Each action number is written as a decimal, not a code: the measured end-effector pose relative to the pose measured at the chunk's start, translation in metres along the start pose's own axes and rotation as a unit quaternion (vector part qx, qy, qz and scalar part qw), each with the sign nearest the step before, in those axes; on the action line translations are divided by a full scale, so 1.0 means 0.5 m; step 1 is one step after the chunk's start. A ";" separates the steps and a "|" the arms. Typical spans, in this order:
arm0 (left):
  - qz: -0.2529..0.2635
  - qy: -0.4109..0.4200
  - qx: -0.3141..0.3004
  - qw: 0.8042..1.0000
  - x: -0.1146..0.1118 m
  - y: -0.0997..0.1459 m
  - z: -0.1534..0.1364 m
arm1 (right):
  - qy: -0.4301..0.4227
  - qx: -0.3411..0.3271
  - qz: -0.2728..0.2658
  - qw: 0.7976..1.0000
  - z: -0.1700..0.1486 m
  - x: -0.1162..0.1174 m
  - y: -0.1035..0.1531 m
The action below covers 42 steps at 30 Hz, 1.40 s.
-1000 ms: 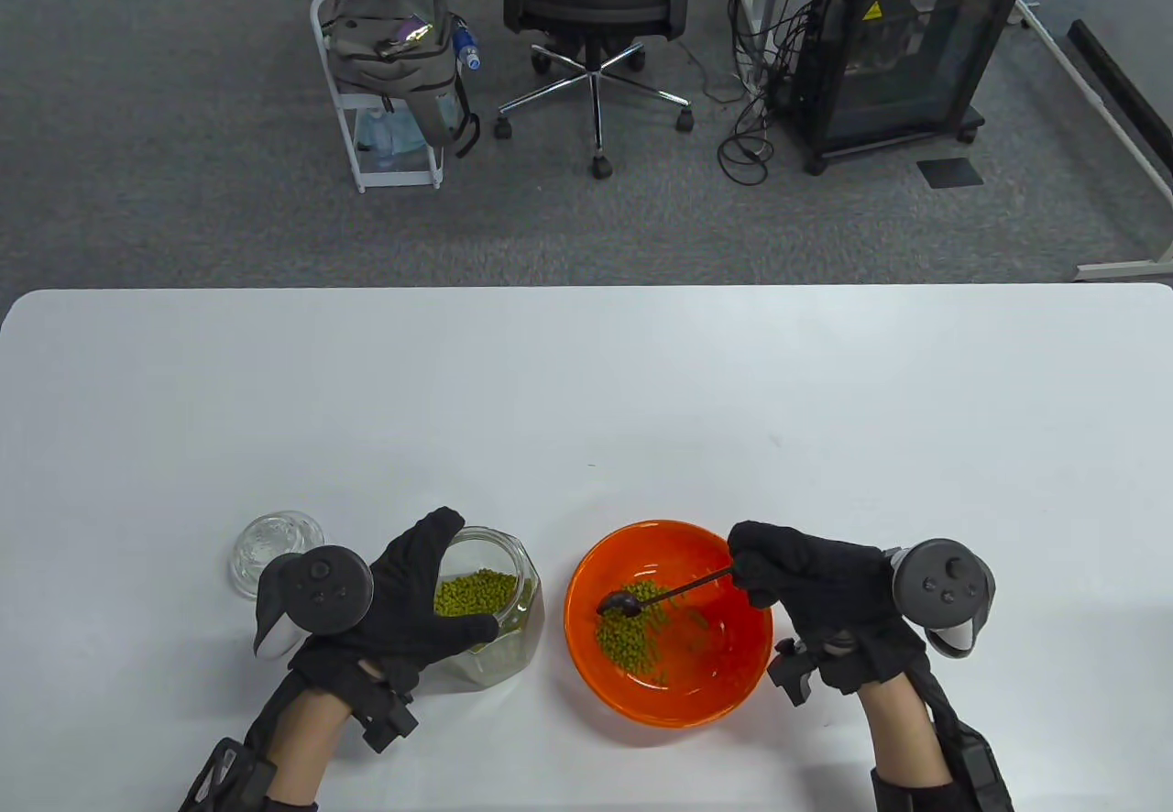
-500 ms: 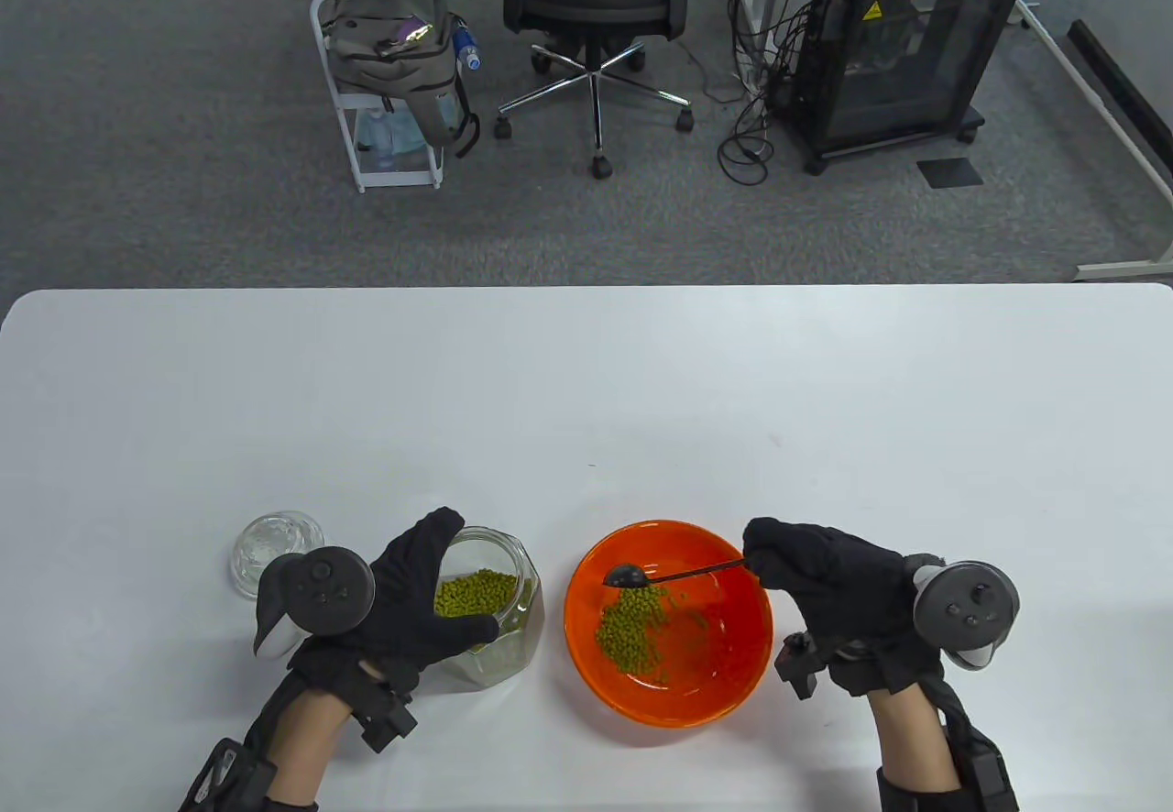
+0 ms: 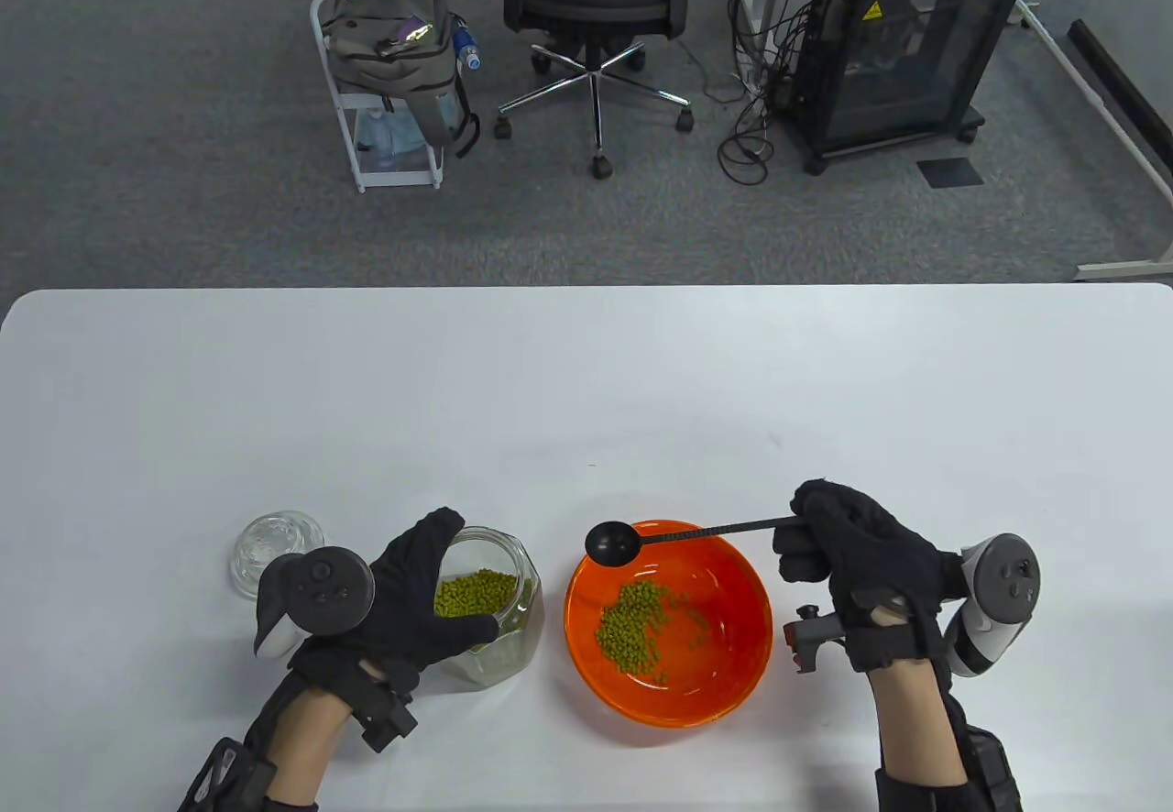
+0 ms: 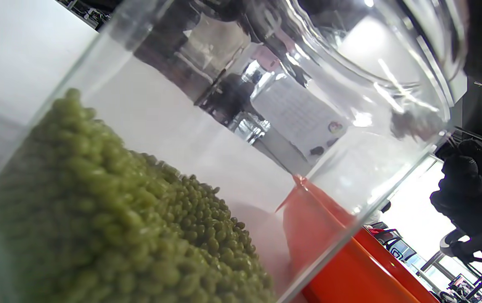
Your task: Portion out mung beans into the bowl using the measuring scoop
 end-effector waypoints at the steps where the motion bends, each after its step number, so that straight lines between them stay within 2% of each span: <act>1: 0.000 0.000 0.000 1.000 0.000 0.000 0.000 | -0.002 -0.006 0.007 1.000 0.013 0.016 -0.003; 6: 0.001 0.001 -0.001 1.000 0.000 0.000 0.000 | 0.027 -0.008 0.040 0.999 0.076 0.107 -0.009; 11: 0.002 0.003 -0.001 1.000 0.000 0.000 0.000 | 0.081 -0.050 0.068 0.993 0.127 0.200 -0.018; 20: 0.001 0.003 -0.002 1.000 0.000 0.000 0.001 | 0.188 -0.067 0.116 0.973 0.152 0.326 -0.022; 24: 0.001 0.003 -0.002 1.000 0.000 0.000 0.000 | 0.262 -0.093 0.130 0.952 0.165 0.388 -0.009; 28: 0.000 0.003 -0.002 1.000 0.000 0.000 0.000 | 0.291 -0.097 0.149 0.940 0.164 0.443 0.000; 31: 0.000 0.003 -0.002 1.000 0.000 0.000 0.000 | 0.349 -0.117 0.151 0.917 0.167 0.482 0.009; 32: 0.000 0.004 -0.001 1.000 0.000 0.000 0.000 | 0.377 -0.133 0.154 0.904 0.170 0.497 0.014; 35: 0.000 0.004 -0.001 1.000 0.000 0.000 0.000 | 0.414 -0.165 0.158 0.881 0.175 0.524 0.026; 38: 0.000 0.004 -0.002 1.000 0.001 0.000 0.000 | 0.416 -0.167 0.163 0.879 0.169 0.539 0.032; 42: 0.000 0.004 -0.002 1.000 0.001 0.000 0.000 | 0.437 -0.180 0.161 0.866 0.159 0.549 0.036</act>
Point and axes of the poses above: the tracker on the back of each hand, its own z axis roughly to the thumb side, its own y axis roughly from the fingertips to the wrist, x = y × z, the point moved 4 cm from there along -y, roughly from the wrist to the fingertips, and after that the axes turned 1 degree about -x, right-handed, at the moved point
